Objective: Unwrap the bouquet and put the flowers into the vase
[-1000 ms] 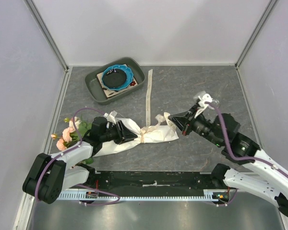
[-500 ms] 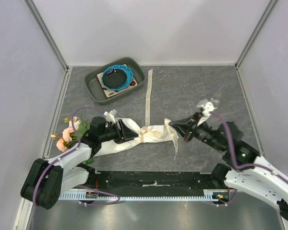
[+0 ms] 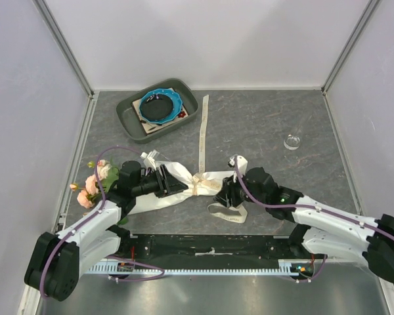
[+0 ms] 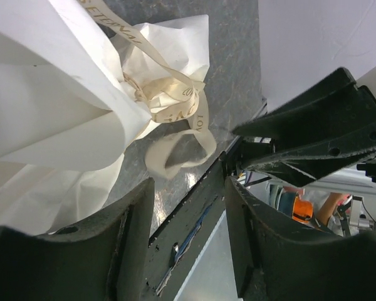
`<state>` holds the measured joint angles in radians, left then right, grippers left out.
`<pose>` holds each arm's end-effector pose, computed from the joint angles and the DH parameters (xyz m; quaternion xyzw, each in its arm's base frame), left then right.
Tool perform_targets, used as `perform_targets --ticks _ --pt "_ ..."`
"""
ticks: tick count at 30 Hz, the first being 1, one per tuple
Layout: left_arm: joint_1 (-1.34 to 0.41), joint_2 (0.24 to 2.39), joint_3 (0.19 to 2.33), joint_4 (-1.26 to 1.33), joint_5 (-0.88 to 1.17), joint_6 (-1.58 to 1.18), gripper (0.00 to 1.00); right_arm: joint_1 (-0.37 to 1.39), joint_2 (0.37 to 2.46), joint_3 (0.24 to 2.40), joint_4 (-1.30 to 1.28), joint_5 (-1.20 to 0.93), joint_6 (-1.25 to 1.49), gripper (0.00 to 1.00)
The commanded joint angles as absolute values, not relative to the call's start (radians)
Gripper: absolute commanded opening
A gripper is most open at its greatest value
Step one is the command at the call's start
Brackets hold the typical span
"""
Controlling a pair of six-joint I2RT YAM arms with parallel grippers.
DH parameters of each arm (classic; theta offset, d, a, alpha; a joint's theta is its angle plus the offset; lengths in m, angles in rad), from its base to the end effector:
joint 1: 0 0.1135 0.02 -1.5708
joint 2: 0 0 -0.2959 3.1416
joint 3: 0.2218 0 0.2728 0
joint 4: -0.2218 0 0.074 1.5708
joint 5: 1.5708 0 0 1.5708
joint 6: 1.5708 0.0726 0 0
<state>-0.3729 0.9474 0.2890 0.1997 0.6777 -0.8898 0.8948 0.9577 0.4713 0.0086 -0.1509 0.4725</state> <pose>0.1804 -0.1195 0.1806 -0.0351 0.8193 -0.5217 0.2352 0.1432 0.1960 0.2171 -0.2168 0.8248 0.3772 0.3611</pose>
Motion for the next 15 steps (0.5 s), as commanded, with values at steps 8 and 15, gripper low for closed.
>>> perform_targets --ticks 8,15 --pt "-0.373 0.96 0.299 0.196 0.629 -0.899 0.52 0.899 1.241 0.728 0.115 -0.032 0.55 0.78" --pt "-0.371 0.92 0.273 0.186 0.624 -0.913 0.52 0.897 1.451 0.885 0.13 -0.025 0.676 0.72"
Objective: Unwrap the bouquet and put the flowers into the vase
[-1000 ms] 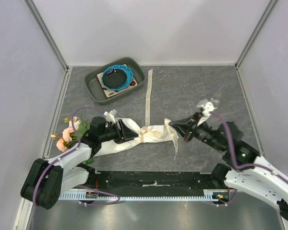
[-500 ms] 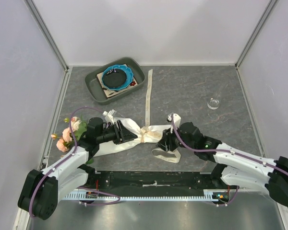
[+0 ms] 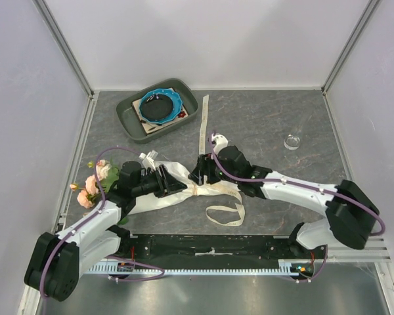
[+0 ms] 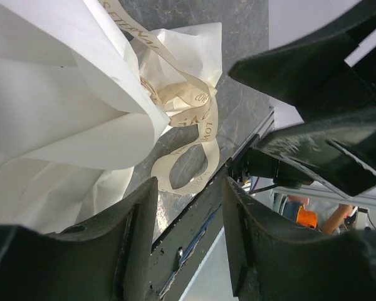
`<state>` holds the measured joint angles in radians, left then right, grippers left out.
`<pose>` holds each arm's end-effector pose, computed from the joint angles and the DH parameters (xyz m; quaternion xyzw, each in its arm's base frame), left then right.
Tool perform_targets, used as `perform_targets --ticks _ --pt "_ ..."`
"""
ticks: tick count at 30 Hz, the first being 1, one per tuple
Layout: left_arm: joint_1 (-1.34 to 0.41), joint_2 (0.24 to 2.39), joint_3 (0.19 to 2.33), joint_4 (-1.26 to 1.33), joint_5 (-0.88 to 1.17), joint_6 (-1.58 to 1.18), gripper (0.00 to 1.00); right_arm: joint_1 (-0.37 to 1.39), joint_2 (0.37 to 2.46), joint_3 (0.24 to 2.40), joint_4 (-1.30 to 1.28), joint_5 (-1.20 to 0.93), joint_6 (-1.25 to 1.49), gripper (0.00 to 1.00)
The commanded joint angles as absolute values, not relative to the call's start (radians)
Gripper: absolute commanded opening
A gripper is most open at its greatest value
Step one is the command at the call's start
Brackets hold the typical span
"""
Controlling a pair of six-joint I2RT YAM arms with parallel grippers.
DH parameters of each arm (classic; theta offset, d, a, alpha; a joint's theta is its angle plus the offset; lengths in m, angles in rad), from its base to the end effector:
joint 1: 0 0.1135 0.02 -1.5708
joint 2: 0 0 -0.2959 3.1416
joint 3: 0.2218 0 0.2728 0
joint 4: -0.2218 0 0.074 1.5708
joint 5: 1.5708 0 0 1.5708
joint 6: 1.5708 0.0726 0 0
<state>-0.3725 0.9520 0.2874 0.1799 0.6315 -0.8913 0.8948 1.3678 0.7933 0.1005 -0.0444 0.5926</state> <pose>0.1820 -0.1171 0.1759 -0.0536 0.8277 -0.5047 0.2393 0.2144 0.2725 0.2422 -0.1399 0.8417 0.3668 0.3708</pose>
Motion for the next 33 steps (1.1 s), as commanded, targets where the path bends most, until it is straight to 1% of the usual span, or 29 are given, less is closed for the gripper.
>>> perform_targets --ticks 1,2,5,13,17,19,20,22,23,25,26,28,29,30,33 --pt "-0.371 0.908 0.27 0.183 0.624 -0.914 0.52 0.896 1.463 0.891 0.127 -0.035 0.68 0.7" --pt "-0.371 0.902 0.267 0.178 0.623 -0.916 0.52 0.899 1.483 0.891 0.13 -0.04 0.683 0.67" --pt "-0.371 0.884 0.262 0.169 0.618 -0.914 0.52 0.899 1.486 0.864 0.147 -0.04 0.686 0.64" --pt "-0.373 0.919 0.261 0.19 0.61 -0.907 0.52 0.899 1.528 0.844 0.184 -0.052 0.627 0.62" --pt "-0.373 0.931 0.264 0.195 0.617 -0.905 0.52 0.899 1.552 0.854 0.184 -0.055 0.62 0.51" --pt "-0.371 0.923 0.259 0.193 0.612 -0.907 0.52 0.899 1.552 0.847 0.181 -0.043 0.617 0.48" --pt "-0.371 0.922 0.258 0.195 0.612 -0.908 0.52 0.9 1.554 0.844 0.183 -0.044 0.617 0.4" --pt "-0.371 0.919 0.255 0.193 0.607 -0.911 0.52 0.905 1.546 0.833 0.183 -0.052 0.614 0.31" --pt "-0.373 0.919 0.255 0.193 0.603 -0.911 0.52 0.905 1.54 0.828 0.183 -0.051 0.612 0.22" --pt "-0.371 0.926 0.256 0.196 0.598 -0.913 0.51 0.916 1.508 0.805 0.189 -0.041 0.609 0.19" --pt "-0.371 0.931 0.258 0.196 0.594 -0.913 0.51 0.919 1.496 0.799 0.187 -0.043 0.604 0.15" --pt "-0.371 0.951 0.265 0.196 0.586 -0.913 0.5 0.919 1.473 0.788 0.175 -0.044 0.594 0.09" --pt "-0.373 0.959 0.268 0.196 0.584 -0.911 0.49 0.919 1.465 0.787 0.167 -0.043 0.591 0.03" --pt "-0.373 0.963 0.268 0.196 0.577 -0.91 0.49 0.919 1.459 0.785 0.167 -0.043 0.578 0.0" --pt "-0.371 0.974 0.264 0.201 0.557 -0.91 0.48 0.919 1.45 0.805 0.181 -0.04 0.545 0.0"
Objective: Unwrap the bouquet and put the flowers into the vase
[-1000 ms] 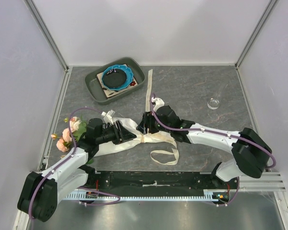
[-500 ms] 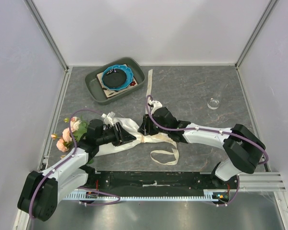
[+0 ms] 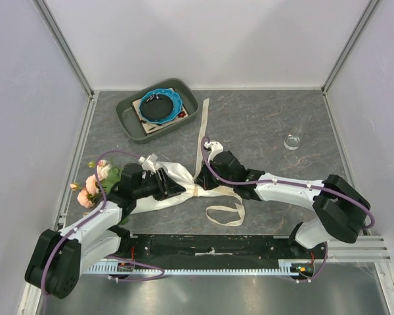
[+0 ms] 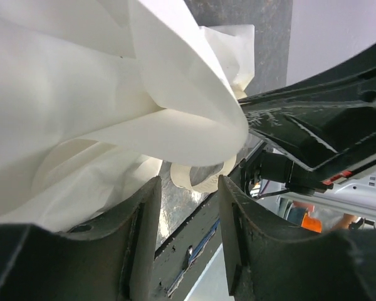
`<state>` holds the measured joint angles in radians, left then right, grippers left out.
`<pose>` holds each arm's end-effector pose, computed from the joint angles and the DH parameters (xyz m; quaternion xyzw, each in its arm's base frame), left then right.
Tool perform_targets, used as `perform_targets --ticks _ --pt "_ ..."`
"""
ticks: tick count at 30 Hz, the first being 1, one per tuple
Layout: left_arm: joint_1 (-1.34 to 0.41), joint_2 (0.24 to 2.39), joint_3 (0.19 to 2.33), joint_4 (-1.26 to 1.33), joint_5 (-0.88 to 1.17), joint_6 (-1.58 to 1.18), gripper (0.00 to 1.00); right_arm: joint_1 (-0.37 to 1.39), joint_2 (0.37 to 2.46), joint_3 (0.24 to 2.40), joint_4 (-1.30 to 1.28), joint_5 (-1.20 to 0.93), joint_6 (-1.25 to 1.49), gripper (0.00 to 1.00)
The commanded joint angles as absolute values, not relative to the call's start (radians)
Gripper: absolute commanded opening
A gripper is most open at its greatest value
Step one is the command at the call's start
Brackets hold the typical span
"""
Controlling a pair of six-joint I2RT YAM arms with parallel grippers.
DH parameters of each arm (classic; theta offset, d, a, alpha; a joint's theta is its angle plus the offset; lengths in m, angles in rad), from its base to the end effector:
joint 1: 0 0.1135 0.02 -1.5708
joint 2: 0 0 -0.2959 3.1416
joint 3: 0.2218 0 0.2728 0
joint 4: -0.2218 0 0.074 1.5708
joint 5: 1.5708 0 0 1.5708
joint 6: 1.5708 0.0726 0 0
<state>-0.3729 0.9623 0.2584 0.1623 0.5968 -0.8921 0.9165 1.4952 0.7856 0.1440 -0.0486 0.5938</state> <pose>0.1783 -0.1136 0.1607 -0.0737 0.8413 -0.4845 0.2281 0.2177 0.2896 0.2022 -0.1523 0.8628 0.3456 0.3361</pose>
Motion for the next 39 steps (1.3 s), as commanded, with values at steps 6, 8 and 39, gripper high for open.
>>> perform_targets --ticks 6,8,39 --pt "-0.371 0.982 0.255 0.183 0.537 -0.919 0.49 0.919 1.56 0.948 0.193 -0.023 0.485 0.01" --pt "-0.371 0.979 0.25 0.183 0.537 -0.917 0.48 0.919 1.6 1.003 0.192 -0.014 0.468 0.02" --pt "-0.361 1.037 0.431 0.014 0.407 -0.91 0.13 0.905 1.575 0.977 0.051 0.011 0.359 0.33"
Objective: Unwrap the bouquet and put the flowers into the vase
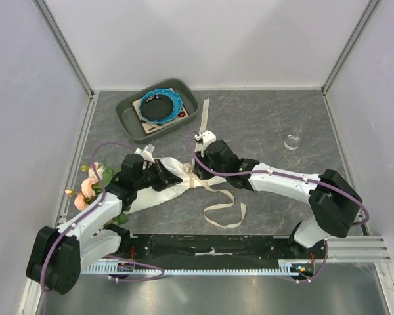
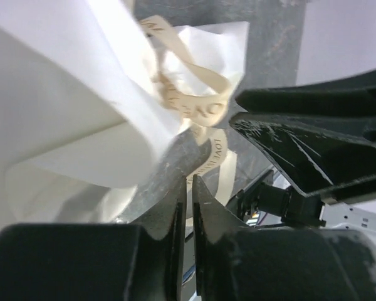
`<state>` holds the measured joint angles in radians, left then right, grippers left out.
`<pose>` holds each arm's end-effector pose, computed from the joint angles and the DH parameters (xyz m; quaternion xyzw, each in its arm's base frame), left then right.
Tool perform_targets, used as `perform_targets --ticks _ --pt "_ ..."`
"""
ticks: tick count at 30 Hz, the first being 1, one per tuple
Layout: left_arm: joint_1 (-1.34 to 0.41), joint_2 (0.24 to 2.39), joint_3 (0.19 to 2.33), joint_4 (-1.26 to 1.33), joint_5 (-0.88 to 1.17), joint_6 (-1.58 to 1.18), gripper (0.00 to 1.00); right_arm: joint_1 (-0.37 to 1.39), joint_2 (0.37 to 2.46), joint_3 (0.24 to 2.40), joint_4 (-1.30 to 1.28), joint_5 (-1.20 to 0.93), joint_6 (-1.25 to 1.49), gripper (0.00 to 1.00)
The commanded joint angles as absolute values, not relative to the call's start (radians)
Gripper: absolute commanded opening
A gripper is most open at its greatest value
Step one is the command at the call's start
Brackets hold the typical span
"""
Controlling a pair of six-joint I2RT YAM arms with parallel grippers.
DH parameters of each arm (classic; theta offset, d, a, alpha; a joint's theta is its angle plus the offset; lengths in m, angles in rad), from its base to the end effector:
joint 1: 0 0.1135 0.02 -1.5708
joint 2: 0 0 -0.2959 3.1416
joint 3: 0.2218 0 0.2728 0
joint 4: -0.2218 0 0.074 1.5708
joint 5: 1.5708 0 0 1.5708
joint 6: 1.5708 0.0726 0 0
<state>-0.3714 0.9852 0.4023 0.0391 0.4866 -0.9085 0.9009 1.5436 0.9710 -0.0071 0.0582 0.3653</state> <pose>0.2019 -0.1151 0.1922 -0.1102 0.8465 -0.4530 0.2571 0.2459 0.3036 0.2353 -0.2193 0.8517 0.2606 0.3983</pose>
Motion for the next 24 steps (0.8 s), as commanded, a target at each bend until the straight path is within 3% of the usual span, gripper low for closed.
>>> perform_targets --ticks 1,14,22,24 --pt "-0.359 1.051 0.431 0.015 0.393 -0.908 0.11 0.907 1.601 0.986 0.048 0.015 0.35 0.31" --pt "-0.354 1.068 0.411 0.037 0.417 -0.867 0.04 0.926 1.683 1.032 0.061 0.025 0.341 0.32" --pt "-0.351 0.948 0.454 0.006 0.427 -0.862 0.26 0.963 1.625 1.043 0.009 0.106 0.328 0.41" --pt "-0.347 0.957 0.468 0.006 0.416 -0.856 0.27 0.963 1.623 1.046 0.009 0.101 0.331 0.41"
